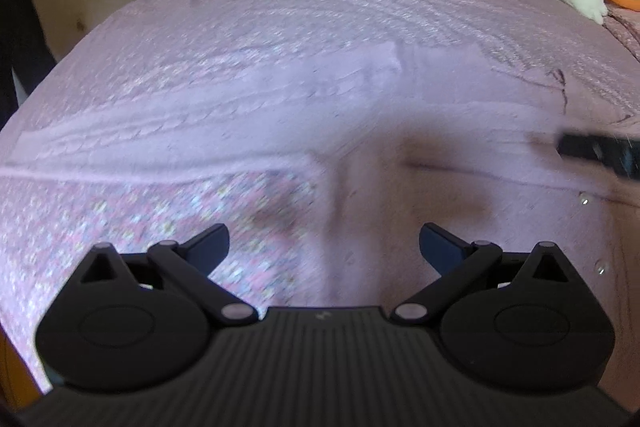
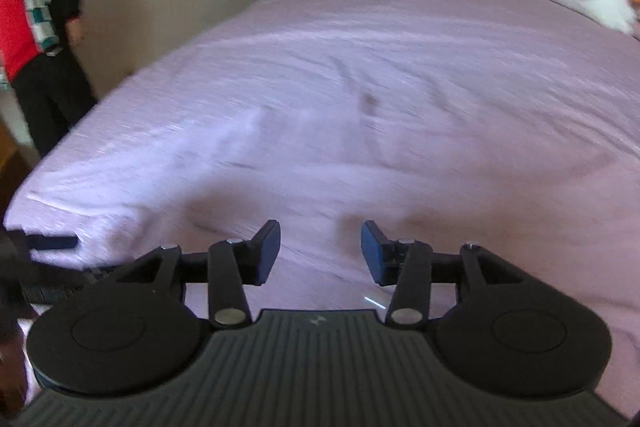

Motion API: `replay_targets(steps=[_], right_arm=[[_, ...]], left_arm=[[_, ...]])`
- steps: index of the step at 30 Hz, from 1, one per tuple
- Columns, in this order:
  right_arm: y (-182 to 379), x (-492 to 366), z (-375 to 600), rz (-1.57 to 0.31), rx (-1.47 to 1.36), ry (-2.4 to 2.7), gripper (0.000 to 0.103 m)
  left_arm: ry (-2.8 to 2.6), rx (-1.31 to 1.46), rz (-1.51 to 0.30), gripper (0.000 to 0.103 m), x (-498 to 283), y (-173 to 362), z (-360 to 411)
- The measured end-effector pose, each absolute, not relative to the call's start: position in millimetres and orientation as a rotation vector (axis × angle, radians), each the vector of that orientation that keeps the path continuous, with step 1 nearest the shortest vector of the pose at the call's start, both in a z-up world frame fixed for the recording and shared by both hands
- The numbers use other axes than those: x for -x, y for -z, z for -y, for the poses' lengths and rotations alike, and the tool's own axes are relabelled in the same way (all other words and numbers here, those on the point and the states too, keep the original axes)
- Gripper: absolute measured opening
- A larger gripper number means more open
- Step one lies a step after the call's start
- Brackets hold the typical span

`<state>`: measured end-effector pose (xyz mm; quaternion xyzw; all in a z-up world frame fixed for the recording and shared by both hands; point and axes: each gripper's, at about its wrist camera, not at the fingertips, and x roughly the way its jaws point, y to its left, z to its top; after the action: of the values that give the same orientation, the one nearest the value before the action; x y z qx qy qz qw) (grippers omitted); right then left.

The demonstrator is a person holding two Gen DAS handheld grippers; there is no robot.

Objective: Fold small clothes

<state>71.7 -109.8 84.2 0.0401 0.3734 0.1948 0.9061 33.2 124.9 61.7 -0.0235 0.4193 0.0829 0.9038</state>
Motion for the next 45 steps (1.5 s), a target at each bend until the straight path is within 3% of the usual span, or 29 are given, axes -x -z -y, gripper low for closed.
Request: replay_targets(steps=[9,17,19,21,25,39,41,43,45], right_arm=[[-68.5,-51.3,218.3,-0.774,-0.082,-0.134,0.054],[-50.8,-51.2,253.9,-0.791,-0.122,-0.076,0.055],[-46.8,-48.1,253.4,-0.782,-0.125,-0.08,0.057],[-42.3,-51.6,246.6,-0.774,-0.118,-0.086,0.06],[-42.3,-53.6,242.9,-0.767,-0.114,-0.091,0.064],[-52.9,-36.7,239.0,-0.769,-0.128,-0.115,0.068],[-57.5,-27.2,238.7,-0.785,-0.15,-0.113,0.068],[-60.6,-15.6,237.1,-0.802,-0.165,-0.111,0.068],[-62.1,-3.5,235.5,-0.806,-0.178,-0.119,0.069]], left_arm=[[-0.158,0.01,-0.861,0.103,-84.9,-65.2,-91.4],[-0.175,-0.003,-0.892,0.101,-120.5,-49.4,-76.2],[-0.175,0.004,-0.893,0.076,-123.3,-43.5,-74.3],[-0.153,0.026,-0.9,0.067,-124.2,-39.0,-74.6],[-0.122,0.026,-0.858,0.019,-123.3,-38.8,-68.4],[-0.157,0.093,-0.867,0.026,-112.6,-55.8,-88.7],[-0.164,0.091,-0.877,0.032,-105.3,-63.2,-98.9],[-0.178,0.082,-0.876,0.049,-98.1,-71.1,-109.1],[-0.207,0.075,-0.865,0.053,-89.8,-80.6,-123.5]])
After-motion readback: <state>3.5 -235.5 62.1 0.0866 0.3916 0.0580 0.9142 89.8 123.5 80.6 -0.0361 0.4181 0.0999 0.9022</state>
